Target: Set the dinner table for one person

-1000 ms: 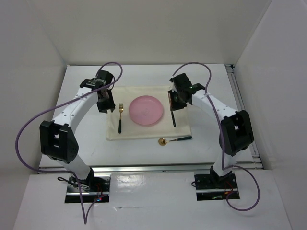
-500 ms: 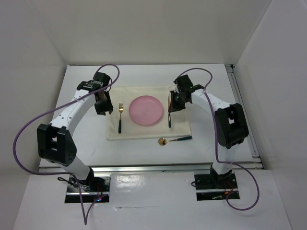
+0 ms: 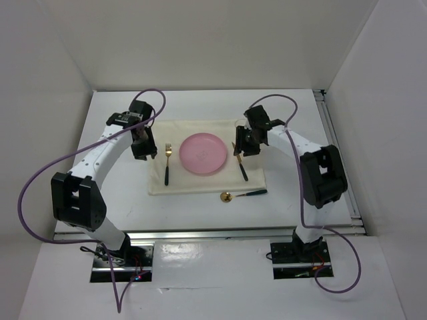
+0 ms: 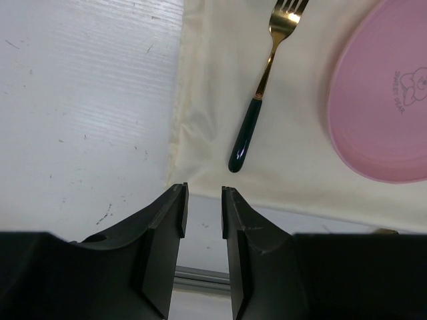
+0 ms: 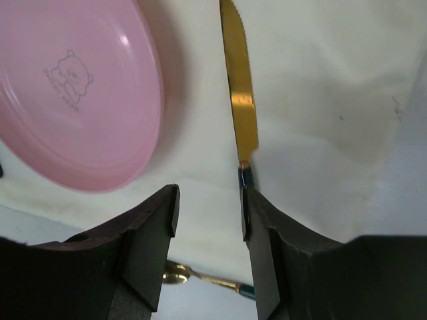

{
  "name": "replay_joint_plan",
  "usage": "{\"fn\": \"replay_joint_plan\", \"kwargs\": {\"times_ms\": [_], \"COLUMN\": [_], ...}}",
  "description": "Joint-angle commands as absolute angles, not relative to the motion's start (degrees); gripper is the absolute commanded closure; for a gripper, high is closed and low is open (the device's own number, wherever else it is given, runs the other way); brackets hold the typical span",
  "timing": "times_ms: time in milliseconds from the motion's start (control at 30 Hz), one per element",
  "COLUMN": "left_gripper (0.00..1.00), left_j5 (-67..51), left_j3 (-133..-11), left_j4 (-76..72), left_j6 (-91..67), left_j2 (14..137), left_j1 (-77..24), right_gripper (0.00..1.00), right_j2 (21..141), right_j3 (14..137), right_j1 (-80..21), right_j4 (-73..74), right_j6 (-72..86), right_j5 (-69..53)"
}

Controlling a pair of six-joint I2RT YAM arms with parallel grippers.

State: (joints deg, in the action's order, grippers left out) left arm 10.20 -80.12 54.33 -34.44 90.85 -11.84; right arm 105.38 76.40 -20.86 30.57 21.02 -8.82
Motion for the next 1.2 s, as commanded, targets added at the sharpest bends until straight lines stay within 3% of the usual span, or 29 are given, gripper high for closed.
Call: {"fn": "replay_joint_plan", "kwargs": {"times_ms": [0,167,367,767,1100,1167], "left_gripper": [0.56,0.56,0.56,0.56,0.56,0.56], "left_j5": [9.8,9.8,9.3,8.3,8.3,8.3], "left_j3": [-80.5,-80.5,-80.5,-79.5,-78.9,-78.9], "left_j4": [54.0,54.0,53.4,52.9,52.9,52.9], "left_j6": [-33.3,-33.3,-32.8,-32.8,-32.8,-32.8], "left_j2": [88.3,88.9,88.9,88.3,88.3,88.3], "left_j1": [-11.3,-11.3,-11.3,-11.3,-11.3,-11.3], "right_gripper": [0.46,0.46,0.48,0.49,0.48,0.41], "right_j2": [95.1,84.9,80.6,88.2,87.1,87.1], "right_j3": [72.1,59.9,52.4,50.7,46.2,46.2], "right_j1": [-21.2,-21.2,-23.2,-26.4,-29.5,-30.1], "right_j4": [29.8,34.2,36.0,31.0,31.0,32.2], "right_j6": [18.4,25.6,32.3,24.2,24.7,24.7], "right_j5": [-5.5,-3.1,-5.3,-7.3,-7.3,-7.3]}}
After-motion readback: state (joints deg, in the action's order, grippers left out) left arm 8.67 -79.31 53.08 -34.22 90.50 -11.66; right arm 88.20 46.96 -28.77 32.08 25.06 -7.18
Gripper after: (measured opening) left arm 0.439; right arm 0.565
